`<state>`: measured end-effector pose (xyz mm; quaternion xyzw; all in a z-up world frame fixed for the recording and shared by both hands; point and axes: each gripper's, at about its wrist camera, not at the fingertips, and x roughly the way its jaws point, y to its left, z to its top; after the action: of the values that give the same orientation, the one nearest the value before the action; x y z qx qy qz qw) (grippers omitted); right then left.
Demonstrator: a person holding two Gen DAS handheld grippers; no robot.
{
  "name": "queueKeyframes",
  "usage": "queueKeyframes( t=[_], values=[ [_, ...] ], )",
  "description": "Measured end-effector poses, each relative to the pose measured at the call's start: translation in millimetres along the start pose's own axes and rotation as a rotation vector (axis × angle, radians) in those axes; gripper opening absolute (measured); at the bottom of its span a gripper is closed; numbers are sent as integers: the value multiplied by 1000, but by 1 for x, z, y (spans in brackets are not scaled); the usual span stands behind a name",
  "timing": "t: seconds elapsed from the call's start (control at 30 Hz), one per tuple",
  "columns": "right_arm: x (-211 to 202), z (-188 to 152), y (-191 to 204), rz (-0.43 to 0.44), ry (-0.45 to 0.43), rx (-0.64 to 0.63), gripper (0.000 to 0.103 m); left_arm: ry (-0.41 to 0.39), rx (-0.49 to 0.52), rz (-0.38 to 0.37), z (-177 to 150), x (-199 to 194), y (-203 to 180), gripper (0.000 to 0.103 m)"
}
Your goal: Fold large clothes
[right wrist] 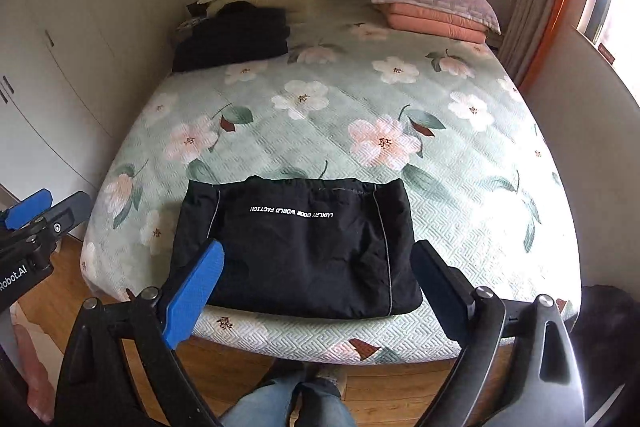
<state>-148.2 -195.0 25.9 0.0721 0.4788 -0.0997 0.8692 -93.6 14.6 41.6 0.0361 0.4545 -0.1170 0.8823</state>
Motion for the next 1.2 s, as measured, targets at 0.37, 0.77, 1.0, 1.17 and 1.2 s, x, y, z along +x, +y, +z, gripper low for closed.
queueKeyframes(
  t=[0.37,0.77,1.0,1.17,1.2],
  values=[
    [-23,-1,2,3,-14,-16,96,-30,52,17,-3,-32,-27,80],
    [-1,-7,-3,-7,58,11,96,43,39,50,-3,-1,-34,80],
    [7,-5,-2,-17,61,14,96,36,47,62,3,1,-34,80],
    [17,1,-3,-16,78,22,96,50,45,59,8,6,-33,80],
    [19,1,-3,-15,82,25,96,53,44,58,9,7,-32,80]
  ],
)
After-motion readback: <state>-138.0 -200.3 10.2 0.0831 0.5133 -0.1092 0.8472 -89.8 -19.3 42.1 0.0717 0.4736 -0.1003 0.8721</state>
